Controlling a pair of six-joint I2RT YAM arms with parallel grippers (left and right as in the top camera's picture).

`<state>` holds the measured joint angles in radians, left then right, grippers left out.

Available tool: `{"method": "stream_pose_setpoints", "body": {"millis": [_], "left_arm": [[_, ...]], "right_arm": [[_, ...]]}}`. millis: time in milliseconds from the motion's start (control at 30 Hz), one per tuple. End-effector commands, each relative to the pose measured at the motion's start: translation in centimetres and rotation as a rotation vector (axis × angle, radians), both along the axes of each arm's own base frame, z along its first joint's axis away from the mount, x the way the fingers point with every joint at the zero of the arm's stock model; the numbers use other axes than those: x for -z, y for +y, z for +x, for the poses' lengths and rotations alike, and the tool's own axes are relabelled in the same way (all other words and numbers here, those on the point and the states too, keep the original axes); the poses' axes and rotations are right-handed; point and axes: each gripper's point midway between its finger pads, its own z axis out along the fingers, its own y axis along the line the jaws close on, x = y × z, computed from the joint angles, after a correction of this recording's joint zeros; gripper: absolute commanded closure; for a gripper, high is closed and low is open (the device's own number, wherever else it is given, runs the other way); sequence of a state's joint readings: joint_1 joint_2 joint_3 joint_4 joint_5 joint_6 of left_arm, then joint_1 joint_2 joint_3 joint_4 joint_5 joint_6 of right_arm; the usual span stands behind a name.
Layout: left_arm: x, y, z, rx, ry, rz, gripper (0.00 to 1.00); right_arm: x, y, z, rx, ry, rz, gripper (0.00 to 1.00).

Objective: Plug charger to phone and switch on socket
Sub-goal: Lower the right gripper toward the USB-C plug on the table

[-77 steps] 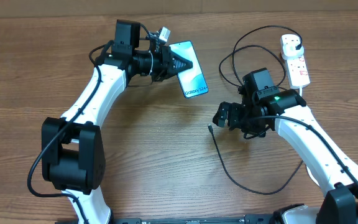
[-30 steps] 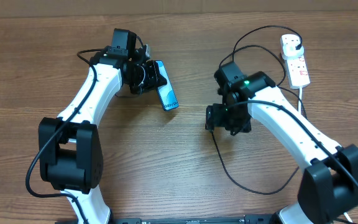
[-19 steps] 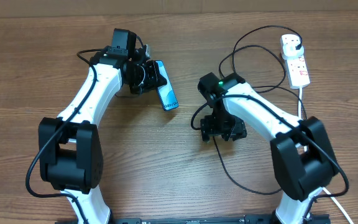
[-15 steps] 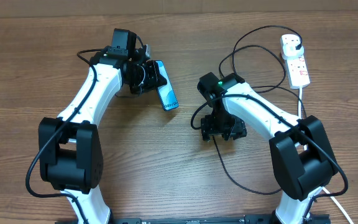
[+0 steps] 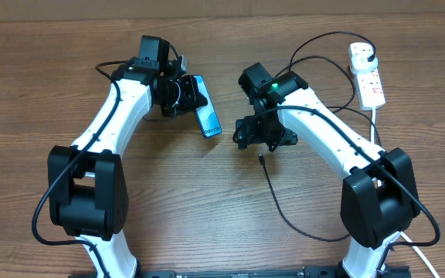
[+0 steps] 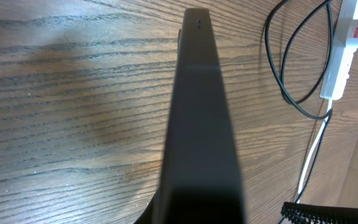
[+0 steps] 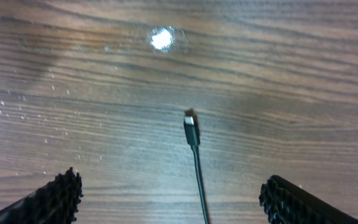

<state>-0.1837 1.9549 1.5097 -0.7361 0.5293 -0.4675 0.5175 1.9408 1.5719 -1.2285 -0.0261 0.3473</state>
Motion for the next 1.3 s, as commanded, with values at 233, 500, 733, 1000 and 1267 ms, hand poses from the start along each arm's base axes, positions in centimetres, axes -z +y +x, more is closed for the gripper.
{"method": "stream_pose_setpoints", "body": {"millis": [233,500,733,1000,1267], "left_arm": [[-0.8,-0.7,0.3,0.006,-0.024,-0.022,0.96],[-1.4,-1.5,0.1,-0.091,0.073,-0.123,0.96],[-1.1,-1.0,0.4,-0.119,0.07,-0.093,0.96],[-2.2,-2.2,0.4,-0.079,0.063,-0.178,0.96],[-3.5,-2.5,1.2,-0.051,0.023,-0.259,0.96]], "right_arm": [[1.1,-1.6,-0.6,0.0,0.009,-0.077,0.07],[2.1,-1.5,-0.8,-0.002,0.01,-0.069,0.06],[2.1,-1.4,-0.6,-0.001,0.003,-0.065,0.06],[2.1,-1.4,-0.2,0.003,-0.013,-0.062,0.05],[2.1,-1.6,-0.5,0.011,0.008,-0.059,0.02]]}}
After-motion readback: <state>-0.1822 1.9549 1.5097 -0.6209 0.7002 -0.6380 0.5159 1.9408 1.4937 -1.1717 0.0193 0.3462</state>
